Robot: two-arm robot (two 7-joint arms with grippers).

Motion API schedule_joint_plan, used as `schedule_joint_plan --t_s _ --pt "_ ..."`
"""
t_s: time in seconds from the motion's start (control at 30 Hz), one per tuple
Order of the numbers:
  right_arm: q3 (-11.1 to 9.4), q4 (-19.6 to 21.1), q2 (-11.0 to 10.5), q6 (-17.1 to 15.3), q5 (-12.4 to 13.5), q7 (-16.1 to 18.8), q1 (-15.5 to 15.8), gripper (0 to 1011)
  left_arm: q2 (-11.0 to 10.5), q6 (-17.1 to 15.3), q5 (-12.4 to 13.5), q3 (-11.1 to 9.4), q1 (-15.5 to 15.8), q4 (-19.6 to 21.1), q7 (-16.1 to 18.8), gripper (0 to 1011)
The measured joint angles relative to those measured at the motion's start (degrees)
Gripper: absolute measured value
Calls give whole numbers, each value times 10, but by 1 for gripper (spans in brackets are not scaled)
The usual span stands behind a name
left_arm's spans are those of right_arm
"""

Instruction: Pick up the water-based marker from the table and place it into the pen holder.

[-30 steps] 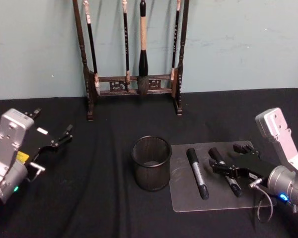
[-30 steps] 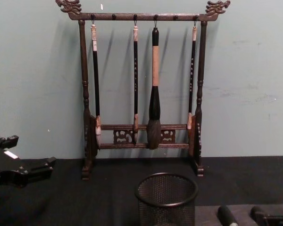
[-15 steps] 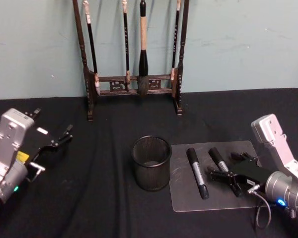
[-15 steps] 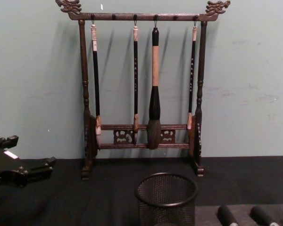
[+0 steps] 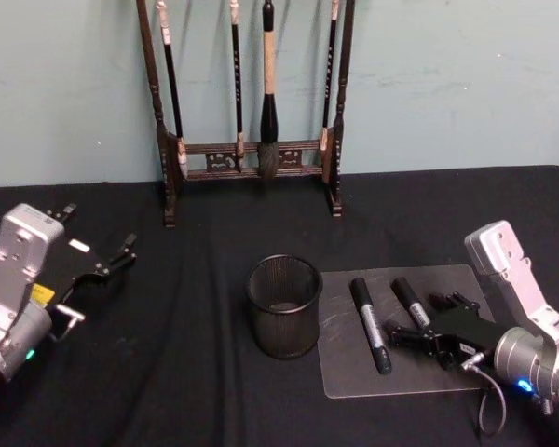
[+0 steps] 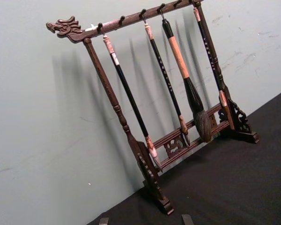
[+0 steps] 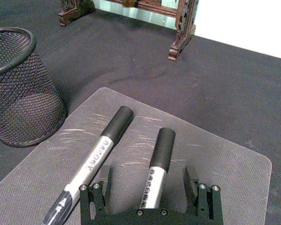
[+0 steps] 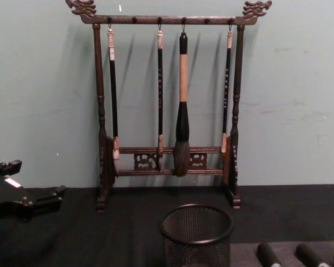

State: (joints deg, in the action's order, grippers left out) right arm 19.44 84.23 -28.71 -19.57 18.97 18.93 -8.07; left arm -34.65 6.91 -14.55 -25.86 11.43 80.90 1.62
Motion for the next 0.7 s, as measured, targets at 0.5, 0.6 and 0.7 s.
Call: schedule_joint_plan --t_s 0.5,0.6,0.7 --pt "-3 1 3 -2 -7 0 2 961 0 0 0 0 0 0 0 1009" --pt "-3 1 3 -2 -7 0 2 924 0 0 0 0 0 0 0 1009" --pt "-3 1 3 -2 -7 0 2 835 0 0 0 0 0 0 0 1009"
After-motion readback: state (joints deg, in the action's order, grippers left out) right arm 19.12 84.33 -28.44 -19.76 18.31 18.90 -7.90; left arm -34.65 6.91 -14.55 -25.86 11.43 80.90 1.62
